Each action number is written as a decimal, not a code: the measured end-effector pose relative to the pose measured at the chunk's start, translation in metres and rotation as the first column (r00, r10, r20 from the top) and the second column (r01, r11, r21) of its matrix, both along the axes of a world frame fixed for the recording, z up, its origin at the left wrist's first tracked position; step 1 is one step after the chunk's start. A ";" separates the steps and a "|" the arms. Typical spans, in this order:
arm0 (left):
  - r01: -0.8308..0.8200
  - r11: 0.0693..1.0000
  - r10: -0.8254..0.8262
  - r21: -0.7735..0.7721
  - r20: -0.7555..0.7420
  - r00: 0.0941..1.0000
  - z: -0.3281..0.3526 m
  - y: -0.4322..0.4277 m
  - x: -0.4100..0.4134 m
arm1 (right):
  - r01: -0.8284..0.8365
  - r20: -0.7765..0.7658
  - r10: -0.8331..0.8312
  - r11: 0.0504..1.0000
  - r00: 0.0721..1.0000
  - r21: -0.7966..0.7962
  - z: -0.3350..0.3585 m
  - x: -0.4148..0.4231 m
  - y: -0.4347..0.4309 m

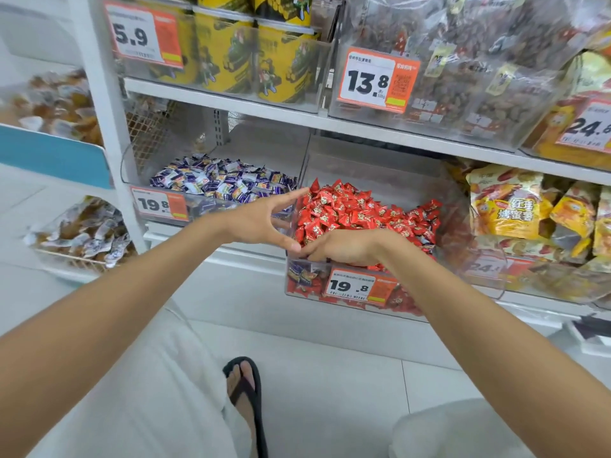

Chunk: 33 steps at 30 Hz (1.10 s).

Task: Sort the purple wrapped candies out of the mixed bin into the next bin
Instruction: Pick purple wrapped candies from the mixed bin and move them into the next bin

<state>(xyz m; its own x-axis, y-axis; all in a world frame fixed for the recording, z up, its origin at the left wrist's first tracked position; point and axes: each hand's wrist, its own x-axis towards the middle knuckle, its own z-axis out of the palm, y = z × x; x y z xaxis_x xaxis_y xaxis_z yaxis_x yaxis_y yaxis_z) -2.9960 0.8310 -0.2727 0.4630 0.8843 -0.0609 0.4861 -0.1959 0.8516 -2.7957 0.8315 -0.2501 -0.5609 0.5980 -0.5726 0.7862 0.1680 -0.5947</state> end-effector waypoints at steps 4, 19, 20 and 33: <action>0.000 1.000 0.000 0.000 0.080 0.997 -0.006 0.000 0.000 | 0.067 -0.077 -0.079 0.986 0.994 -0.151 -0.002 0.009 0.003; -0.116 0.988 0.111 0.106 0.051 0.993 -0.018 -0.009 0.012 | 0.250 -0.414 -0.151 0.948 0.898 0.195 -0.021 0.041 -0.005; -0.134 0.982 0.130 0.132 0.039 0.991 -0.020 -0.011 0.015 | 0.267 -0.401 -0.171 0.944 0.900 0.196 -0.020 0.040 -0.007; 0.039 0.999 -0.040 -0.032 -0.006 0.999 -0.023 -0.003 0.008 | 0.129 -0.156 -0.099 0.972 0.983 0.196 -0.010 0.023 -0.012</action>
